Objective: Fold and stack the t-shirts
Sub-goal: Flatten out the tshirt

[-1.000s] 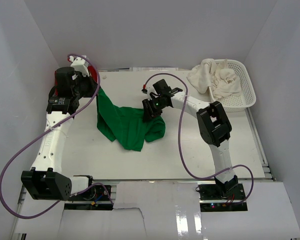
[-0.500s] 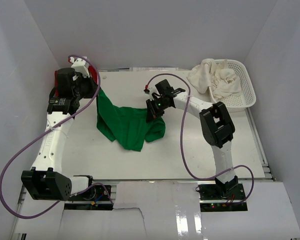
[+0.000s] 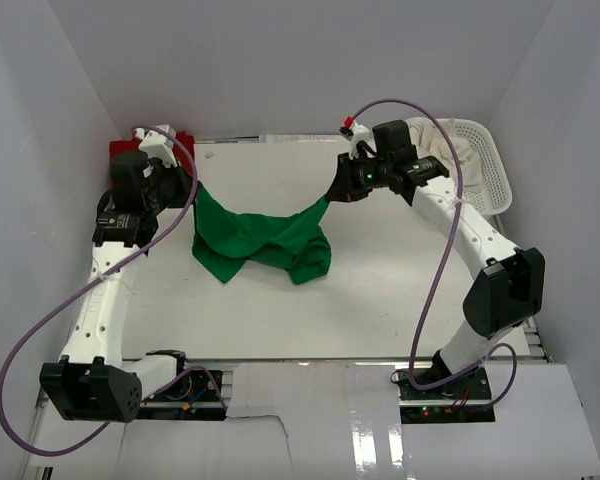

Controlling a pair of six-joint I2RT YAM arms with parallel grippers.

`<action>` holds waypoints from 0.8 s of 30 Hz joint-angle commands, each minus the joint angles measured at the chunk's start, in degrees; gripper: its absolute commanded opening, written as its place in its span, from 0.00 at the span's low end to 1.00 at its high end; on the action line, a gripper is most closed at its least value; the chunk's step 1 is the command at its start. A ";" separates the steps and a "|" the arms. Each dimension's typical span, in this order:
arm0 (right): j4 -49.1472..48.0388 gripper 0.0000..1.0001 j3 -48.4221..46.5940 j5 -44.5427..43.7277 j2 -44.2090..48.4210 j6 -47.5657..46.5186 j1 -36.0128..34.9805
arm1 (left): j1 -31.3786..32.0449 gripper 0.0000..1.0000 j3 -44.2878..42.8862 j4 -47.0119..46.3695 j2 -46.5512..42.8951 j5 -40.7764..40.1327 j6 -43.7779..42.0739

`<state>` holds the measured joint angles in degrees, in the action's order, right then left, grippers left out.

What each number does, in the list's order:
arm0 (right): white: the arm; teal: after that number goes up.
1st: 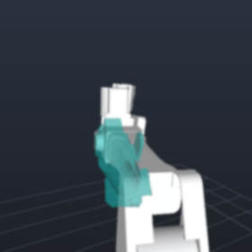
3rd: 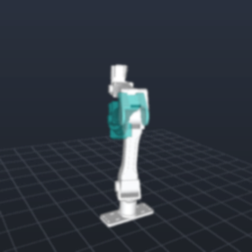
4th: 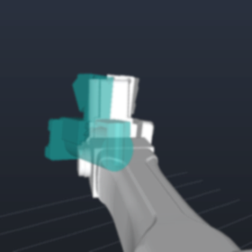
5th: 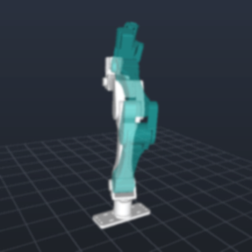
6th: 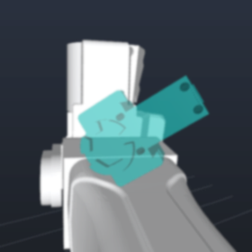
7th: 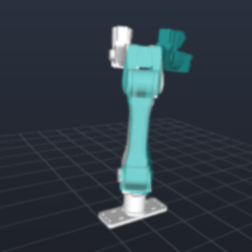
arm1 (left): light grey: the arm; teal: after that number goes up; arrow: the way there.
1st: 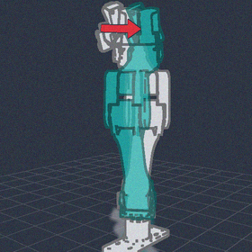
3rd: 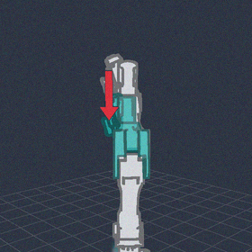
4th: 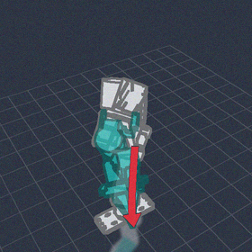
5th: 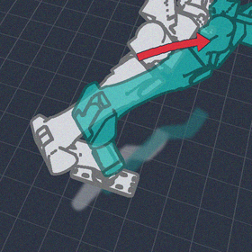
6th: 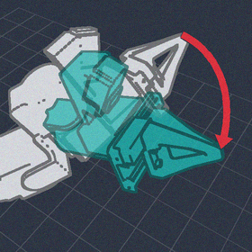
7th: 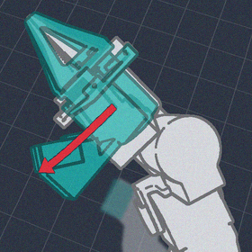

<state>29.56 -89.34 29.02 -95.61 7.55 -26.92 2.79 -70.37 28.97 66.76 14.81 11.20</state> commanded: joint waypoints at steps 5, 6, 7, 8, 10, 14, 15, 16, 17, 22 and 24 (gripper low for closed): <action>5.15 0.08 -10.38 -2.47 1.92 1.76 5.12 | -0.15 0.00 -5.10 -2.96 -5.24 -4.87 1.28; 7.42 0.08 -13.29 -2.82 1.92 1.76 5.55 | -0.24 0.00 -7.83 -1.48 -4.89 -5.31 1.28; 7.44 0.08 -13.32 -3.08 1.92 1.76 5.82 | -0.24 0.00 -7.85 -1.46 -4.89 -5.32 1.28; 8.14 0.08 -14.71 -3.52 2.01 1.59 5.82 | -0.24 0.00 -9.16 -0.85 -4.45 -5.23 1.28; 9.20 0.08 -17.09 -4.49 3.49 1.15 5.91 | -0.24 0.00 -11.89 0.20 -4.80 -4.09 1.80; 7.63 0.08 -15.35 -7.29 9.38 0.10 5.82 | -0.24 0.00 -12.78 0.56 -7.52 -3.21 3.30; 6.57 0.08 -13.08 -8.00 11.13 0.01 5.91 | -0.24 0.00 -12.34 0.65 -9.00 -3.12 3.56; 5.08 0.08 -12.18 -9.23 14.46 -0.25 5.91 | -0.24 0.00 -12.08 0.56 -9.80 -3.03 3.65; 4.28 0.08 -11.56 -9.33 15.97 -0.52 5.82 | -0.24 0.00 -11.64 0.21 -10.68 -2.94 3.74; 2.78 0.08 -11.29 -8.80 24.50 -1.49 5.82 | -0.24 0.00 -5.24 -1.11 -17.71 -1.54 5.84; 1.73 0.08 -10.51 -9.06 28.44 -2.63 5.74 | -0.24 0.00 -2.51 -0.76 -19.47 -0.66 6.81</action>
<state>35.92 -100.27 20.84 -72.29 6.96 -21.08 2.79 -76.05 28.32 49.50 12.25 15.73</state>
